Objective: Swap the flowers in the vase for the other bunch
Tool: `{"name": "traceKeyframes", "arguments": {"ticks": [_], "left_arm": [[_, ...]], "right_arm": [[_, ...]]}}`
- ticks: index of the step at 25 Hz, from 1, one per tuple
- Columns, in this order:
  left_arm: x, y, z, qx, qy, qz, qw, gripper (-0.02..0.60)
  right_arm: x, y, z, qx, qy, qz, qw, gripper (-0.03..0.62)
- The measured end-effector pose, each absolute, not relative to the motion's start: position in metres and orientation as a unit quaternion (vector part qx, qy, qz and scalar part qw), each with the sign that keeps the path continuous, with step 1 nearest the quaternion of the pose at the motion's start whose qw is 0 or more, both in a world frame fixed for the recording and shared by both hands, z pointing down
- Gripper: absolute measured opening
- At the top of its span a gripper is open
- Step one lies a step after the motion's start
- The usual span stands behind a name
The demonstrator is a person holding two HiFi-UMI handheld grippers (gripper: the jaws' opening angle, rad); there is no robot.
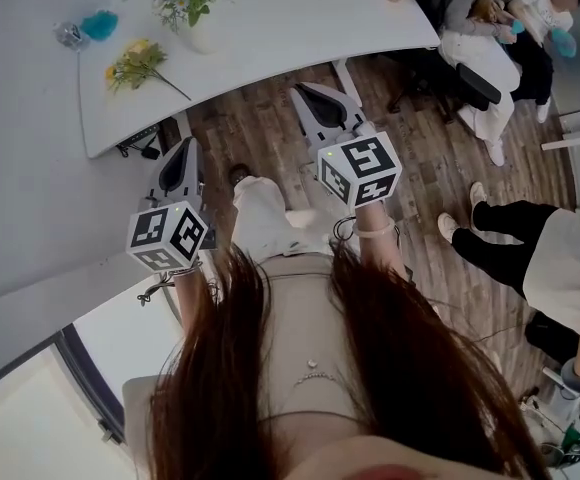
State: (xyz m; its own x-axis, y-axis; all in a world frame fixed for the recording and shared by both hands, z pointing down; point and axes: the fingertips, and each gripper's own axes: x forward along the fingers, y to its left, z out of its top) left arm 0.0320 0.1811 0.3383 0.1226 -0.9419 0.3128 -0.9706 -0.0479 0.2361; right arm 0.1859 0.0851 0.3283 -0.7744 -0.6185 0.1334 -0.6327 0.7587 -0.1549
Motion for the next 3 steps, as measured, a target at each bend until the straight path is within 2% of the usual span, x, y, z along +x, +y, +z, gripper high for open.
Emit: {"name": "traceKeyframes", "arguments": {"ticks": [3], "left_arm": [[0.0382,0.1837,0.3397,0.727,-0.657,0.04,0.193,0.003]], "right_arm": [[0.1883,0.0905,0.3277,0.334,-0.938,0.09,0.035,0.034]]}}
